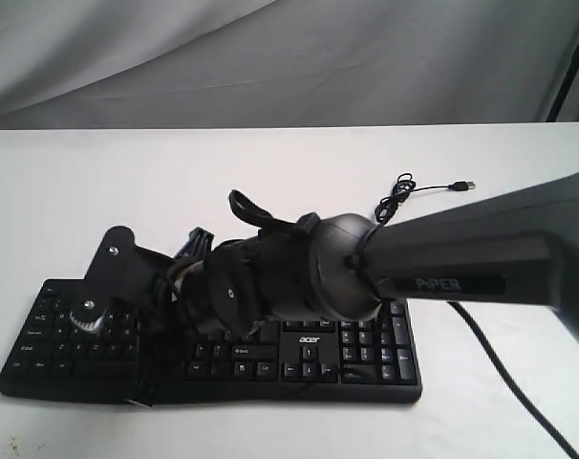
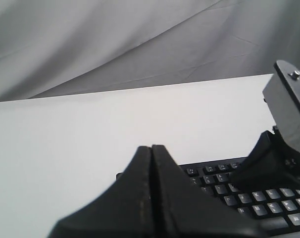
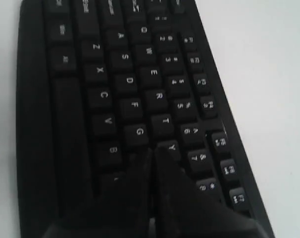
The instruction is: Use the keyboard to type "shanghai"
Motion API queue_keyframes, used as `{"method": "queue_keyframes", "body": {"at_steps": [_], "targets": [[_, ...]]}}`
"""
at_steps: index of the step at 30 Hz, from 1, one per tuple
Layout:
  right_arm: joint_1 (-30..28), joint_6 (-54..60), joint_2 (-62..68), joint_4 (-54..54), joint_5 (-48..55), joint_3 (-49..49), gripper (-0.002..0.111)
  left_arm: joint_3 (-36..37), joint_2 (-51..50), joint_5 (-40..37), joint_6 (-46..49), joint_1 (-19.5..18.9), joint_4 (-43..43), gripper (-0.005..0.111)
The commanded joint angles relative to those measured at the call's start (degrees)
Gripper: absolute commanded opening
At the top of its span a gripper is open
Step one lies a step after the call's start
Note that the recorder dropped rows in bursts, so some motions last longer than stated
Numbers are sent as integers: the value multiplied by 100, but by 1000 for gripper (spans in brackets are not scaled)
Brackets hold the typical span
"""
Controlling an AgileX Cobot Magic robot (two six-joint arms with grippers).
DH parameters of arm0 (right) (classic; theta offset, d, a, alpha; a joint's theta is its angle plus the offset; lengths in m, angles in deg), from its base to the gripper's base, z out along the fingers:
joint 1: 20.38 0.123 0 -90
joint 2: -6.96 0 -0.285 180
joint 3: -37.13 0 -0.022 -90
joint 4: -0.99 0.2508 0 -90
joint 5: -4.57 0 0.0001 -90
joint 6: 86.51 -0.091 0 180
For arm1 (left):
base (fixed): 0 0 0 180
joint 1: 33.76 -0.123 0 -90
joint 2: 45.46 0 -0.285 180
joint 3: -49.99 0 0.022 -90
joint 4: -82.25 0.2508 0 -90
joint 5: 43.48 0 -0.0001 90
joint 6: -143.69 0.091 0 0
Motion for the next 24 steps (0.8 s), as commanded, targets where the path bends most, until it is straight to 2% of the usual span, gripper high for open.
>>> {"method": "queue_keyframes", "body": {"at_steps": [1, 24], "targets": [[11, 31, -46, 119, -256, -196, 0, 25, 20, 28, -16, 23, 4, 0], [139, 31, 191, 229, -378, -196, 0, 25, 20, 28, -16, 23, 4, 0]]}}
